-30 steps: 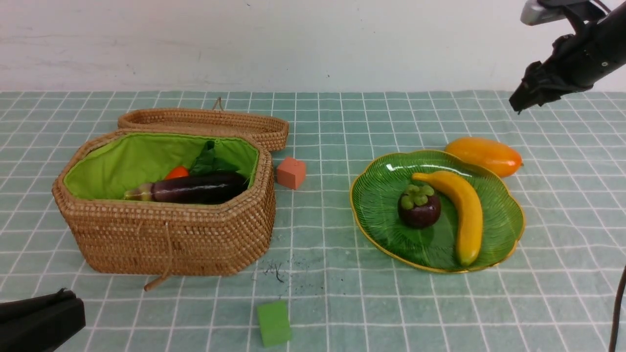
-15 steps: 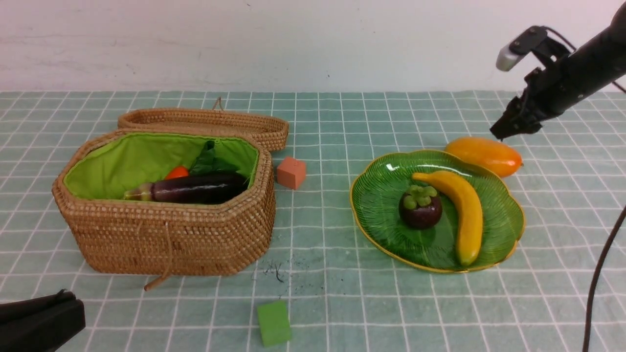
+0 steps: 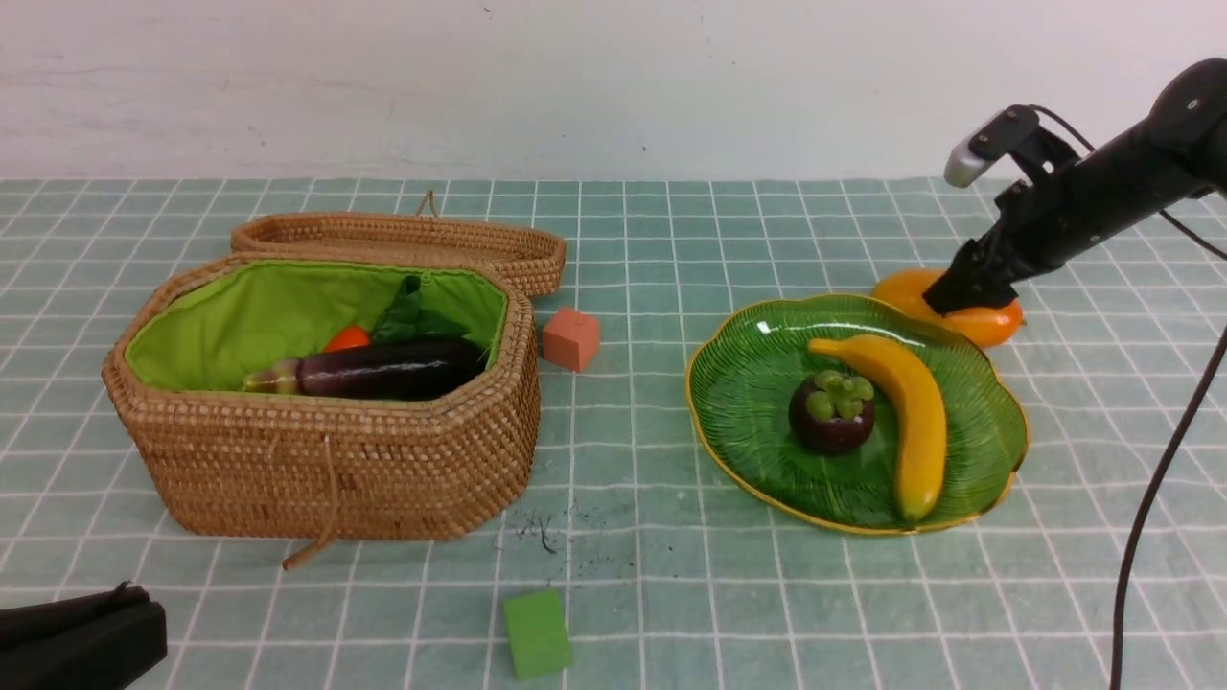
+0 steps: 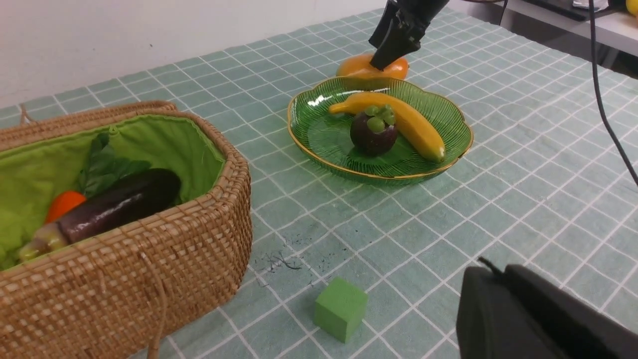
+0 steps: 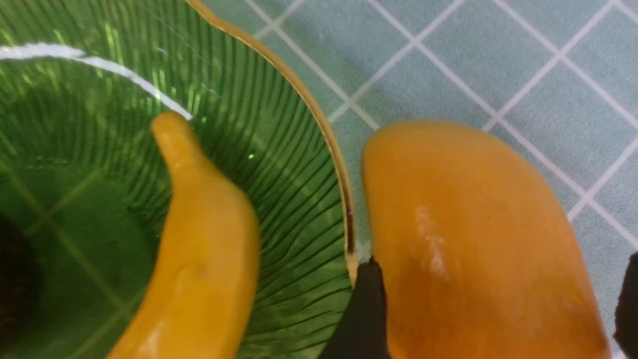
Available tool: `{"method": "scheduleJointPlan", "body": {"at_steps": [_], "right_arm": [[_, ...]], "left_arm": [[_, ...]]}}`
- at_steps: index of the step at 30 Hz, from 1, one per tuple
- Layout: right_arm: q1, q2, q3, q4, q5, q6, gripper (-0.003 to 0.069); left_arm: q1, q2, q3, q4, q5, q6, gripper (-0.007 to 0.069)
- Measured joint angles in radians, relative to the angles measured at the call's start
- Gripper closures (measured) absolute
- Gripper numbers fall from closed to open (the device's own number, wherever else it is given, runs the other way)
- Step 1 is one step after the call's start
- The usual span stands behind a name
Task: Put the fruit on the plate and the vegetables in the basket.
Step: Use the right arm to grab a mango and put it into the right plate
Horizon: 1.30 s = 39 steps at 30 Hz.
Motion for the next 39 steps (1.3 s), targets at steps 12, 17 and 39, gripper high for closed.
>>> {"method": "scheduleJointPlan", "body": {"at_steps": [12,17,39], "right_arm": [[0.000,0.031,-0.001,0.003,-0.047,0.000,0.0064],[0.000,0.048,-0.007,0.022,-0.065,0.000,0.0064],[0.001,0.055,-0.009,0.018,-0.077,0.000,0.0097]], "left_arm": [[0.000,0.000,0.000,0.000,0.000,0.000,0.0599],[0.000,0.000,0.000,0.000,0.000,0.000,0.0596],[0.000,0.000,0.000,0.001,0.000,0.000,0.0593]]}}
